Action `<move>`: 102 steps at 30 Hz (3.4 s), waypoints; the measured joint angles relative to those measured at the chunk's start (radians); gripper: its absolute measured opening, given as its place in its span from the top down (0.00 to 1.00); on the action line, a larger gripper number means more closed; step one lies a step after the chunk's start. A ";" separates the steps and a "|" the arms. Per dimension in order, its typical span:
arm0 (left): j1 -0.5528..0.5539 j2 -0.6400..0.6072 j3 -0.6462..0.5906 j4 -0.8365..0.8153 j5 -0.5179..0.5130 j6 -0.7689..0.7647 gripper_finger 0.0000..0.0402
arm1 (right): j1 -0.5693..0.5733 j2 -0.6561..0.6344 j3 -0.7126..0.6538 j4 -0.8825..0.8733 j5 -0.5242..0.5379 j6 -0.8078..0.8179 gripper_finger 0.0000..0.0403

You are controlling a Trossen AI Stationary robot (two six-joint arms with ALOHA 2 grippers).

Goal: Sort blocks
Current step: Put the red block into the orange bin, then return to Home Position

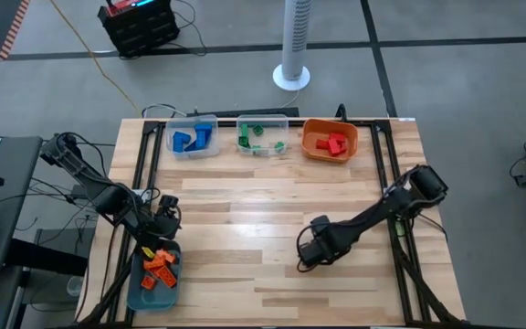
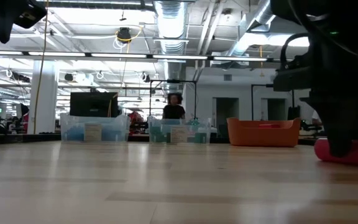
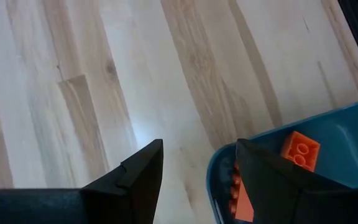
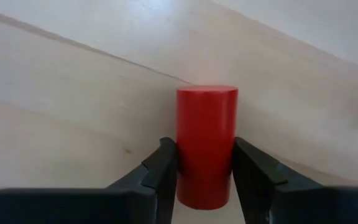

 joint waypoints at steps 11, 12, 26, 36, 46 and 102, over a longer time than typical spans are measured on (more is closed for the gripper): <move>0.000 0.000 0.000 0.000 -0.045 0.003 0.51 | -0.053 -0.003 0.000 0.000 -0.028 -0.136 0.71; 0.000 0.000 0.000 0.000 -0.045 0.003 0.51 | -0.053 -0.006 0.000 -0.001 -0.026 -0.144 0.71; 0.000 0.000 0.000 0.003 -0.090 0.058 0.51 | -0.022 -0.159 0.032 -0.034 0.265 -0.192 0.72; 0.009 0.000 -0.112 0.178 -0.284 0.244 0.51 | -0.217 -0.304 0.032 -0.146 0.441 -0.361 0.72; 0.061 -0.002 -0.138 0.189 -0.338 0.264 0.51 | -0.703 -0.330 0.023 0.002 0.410 -0.906 0.72; 0.557 -0.555 -0.682 1.300 -0.110 0.351 0.54 | -0.899 -1.079 -0.788 1.343 0.197 -1.428 0.46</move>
